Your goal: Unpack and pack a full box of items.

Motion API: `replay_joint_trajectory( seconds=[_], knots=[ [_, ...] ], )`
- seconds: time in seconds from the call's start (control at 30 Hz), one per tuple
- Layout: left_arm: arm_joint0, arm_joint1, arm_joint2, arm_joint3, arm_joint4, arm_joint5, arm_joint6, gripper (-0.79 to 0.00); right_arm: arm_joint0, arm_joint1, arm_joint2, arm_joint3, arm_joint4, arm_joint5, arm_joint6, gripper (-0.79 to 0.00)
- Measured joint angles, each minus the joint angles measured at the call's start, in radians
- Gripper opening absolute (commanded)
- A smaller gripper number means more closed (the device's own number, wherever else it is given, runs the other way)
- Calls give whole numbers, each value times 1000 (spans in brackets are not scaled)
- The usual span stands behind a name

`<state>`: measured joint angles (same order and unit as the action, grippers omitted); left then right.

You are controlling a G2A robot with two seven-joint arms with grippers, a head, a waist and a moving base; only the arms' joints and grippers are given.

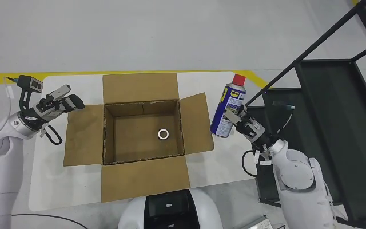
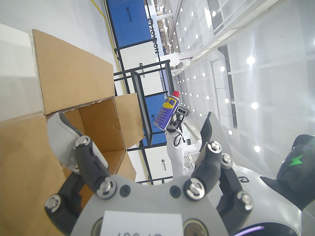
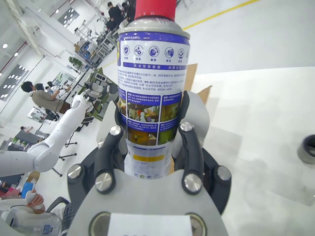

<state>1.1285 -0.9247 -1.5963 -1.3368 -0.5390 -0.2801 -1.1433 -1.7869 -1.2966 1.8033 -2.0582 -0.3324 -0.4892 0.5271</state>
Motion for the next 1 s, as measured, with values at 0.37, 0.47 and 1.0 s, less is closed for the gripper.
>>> replay_joint_trajectory(
  seconds=[0.37, 0.47, 1.0],
  knots=[
    [0, 0, 0, 0, 0, 0, 0, 0, -57, 5, 35, 75, -5, -69, -44, -785],
    [0, 0, 0, 0, 0, 0, 0, 0, -57, 5, 35, 75, -5, -69, -44, -785],
    [0, 0, 0, 0, 0, 0, 0, 0, -45, -4, -2, 258, -196, -181, -347, -785]
  ],
)
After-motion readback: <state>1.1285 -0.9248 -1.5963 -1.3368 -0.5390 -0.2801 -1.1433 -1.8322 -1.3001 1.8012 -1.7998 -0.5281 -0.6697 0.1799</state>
